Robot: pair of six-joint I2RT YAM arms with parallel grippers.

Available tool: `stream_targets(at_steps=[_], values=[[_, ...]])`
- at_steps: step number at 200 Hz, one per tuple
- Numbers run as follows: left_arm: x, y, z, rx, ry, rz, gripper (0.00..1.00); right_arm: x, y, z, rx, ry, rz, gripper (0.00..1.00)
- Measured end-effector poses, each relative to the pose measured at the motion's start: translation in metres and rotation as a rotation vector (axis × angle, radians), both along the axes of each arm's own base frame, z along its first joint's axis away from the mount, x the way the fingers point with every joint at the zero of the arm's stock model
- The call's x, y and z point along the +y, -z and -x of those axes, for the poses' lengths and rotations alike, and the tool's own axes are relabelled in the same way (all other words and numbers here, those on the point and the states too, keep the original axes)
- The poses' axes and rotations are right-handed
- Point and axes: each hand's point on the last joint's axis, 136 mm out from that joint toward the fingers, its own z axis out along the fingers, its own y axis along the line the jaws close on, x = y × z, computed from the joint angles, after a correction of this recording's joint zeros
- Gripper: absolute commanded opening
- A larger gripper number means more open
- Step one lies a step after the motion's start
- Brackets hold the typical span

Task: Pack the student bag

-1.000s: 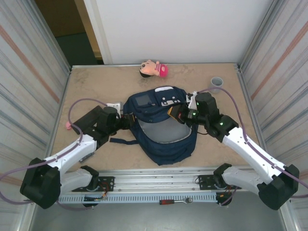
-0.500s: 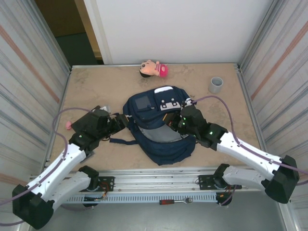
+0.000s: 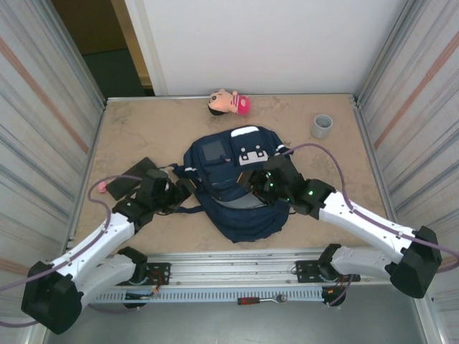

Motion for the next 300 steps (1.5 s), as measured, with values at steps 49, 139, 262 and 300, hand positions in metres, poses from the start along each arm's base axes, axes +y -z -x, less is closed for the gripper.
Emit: stream_targets(at_steps=[49,139,262,300], values=[[-0.01,-0.016,-0.009,-0.014,0.027,0.019,0.66,-0.038,-0.008,0.009,0.16,-0.16,0.156,0.61],[-0.021,0.006,-0.016,0.055,0.056,0.008,0.61,-0.085,0.031,-0.052,0.188,-0.265,0.406,0.62],[-0.105,0.056,-0.064,0.062,0.215,-0.01,0.61,-0.13,0.132,-0.038,0.192,-0.074,0.458,0.64],[-0.114,0.051,-0.067,0.06,0.219,-0.015,0.66,-0.14,0.121,-0.041,0.176,-0.041,0.471,0.65]])
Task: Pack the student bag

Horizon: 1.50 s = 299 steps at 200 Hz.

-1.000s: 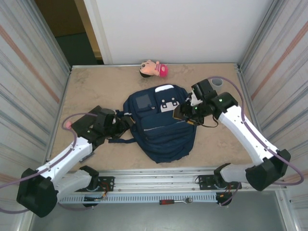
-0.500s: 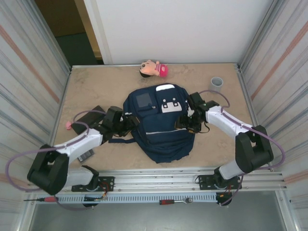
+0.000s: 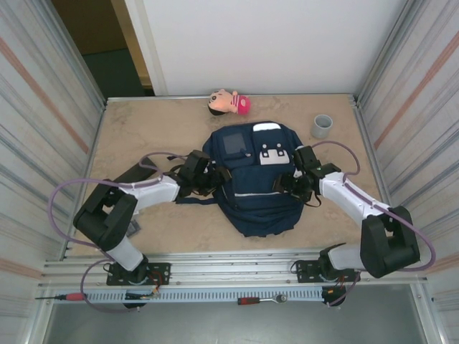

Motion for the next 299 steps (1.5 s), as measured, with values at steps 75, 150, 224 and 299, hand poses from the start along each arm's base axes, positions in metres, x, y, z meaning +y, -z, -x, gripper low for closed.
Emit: stream_targets(at_steps=[75,150,224,299], values=[[0.1,-0.06,0.035,0.102,-0.316,-0.014,0.74,0.054,-0.093,-0.014,-0.268,-0.139,-0.102,0.66],[0.268,-0.045,0.116,0.419,-0.926,-0.138,0.71,0.106,-0.088,-0.011,-0.276,-0.263,-0.136,0.67],[0.342,-0.041,0.149,0.514,-1.118,-0.296,0.71,0.111,-0.081,-0.013,-0.262,-0.276,-0.142,0.67],[0.348,-0.007,0.124,0.655,-1.096,-0.254,0.71,0.109,-0.08,-0.014,-0.259,-0.272,-0.146,0.67]])
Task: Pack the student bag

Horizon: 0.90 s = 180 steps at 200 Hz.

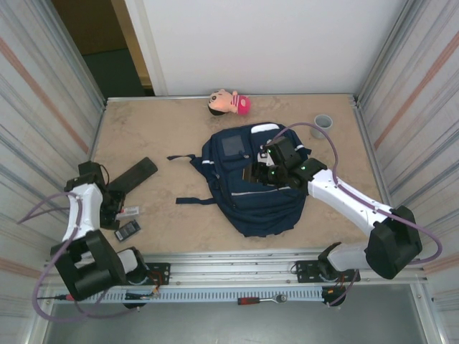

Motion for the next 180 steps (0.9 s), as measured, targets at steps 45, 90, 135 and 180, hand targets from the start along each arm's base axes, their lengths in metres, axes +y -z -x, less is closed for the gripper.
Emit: stream_targets(at_steps=[45,90,135,180], values=[[0.001,0.008,-0.011,-0.006,0.01,0.017,0.7,-0.003,0.0,-0.002,0.002,0.011,0.001,0.67],[0.001,0.025,-0.016,0.037,0.015,0.047,0.69,-0.003,0.0,-0.002,0.002,0.011,0.002,0.67],[0.001,0.041,-0.02,0.085,0.024,0.077,0.62,-0.006,0.006,0.0,0.012,0.014,0.012,0.67],[0.003,0.053,-0.027,0.109,0.028,0.096,0.49,-0.008,0.009,0.001,0.021,0.017,0.021,0.67]])
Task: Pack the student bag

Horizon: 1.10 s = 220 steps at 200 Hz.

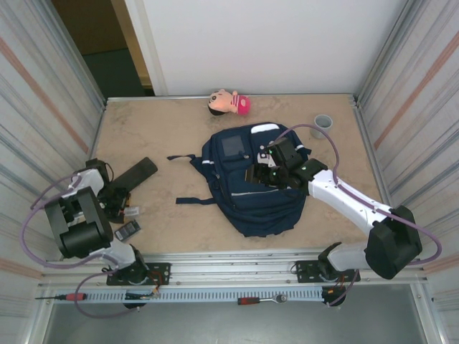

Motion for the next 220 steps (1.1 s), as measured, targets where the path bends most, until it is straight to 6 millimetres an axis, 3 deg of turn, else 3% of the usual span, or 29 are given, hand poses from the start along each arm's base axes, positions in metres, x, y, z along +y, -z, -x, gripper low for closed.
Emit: stream_targets(at_steps=[59,96,116,148,181,220], values=[[-0.002,-0.007,-0.003,-0.03,-0.001,0.004,0.32,-0.001,0.001,-0.001,0.004,0.004,0.002,0.67],[-0.008,-0.032,-0.009,-0.128,-0.019,0.001,0.28,0.0,0.001,0.0,0.006,0.003,0.0,0.67],[-0.024,-0.05,-0.014,-0.184,0.004,0.001,0.26,0.008,-0.003,0.005,0.003,-0.018,-0.024,0.67],[-0.07,-0.072,-0.026,-0.277,0.062,0.057,0.26,0.048,-0.022,0.022,-0.011,-0.12,-0.126,0.66],[-0.122,-0.086,-0.037,-0.352,0.118,0.128,0.26,0.114,-0.042,0.035,-0.018,-0.261,-0.23,0.66],[-0.176,-0.096,-0.048,-0.419,0.158,0.22,0.25,0.166,-0.029,0.053,0.051,-0.356,-0.308,0.66]])
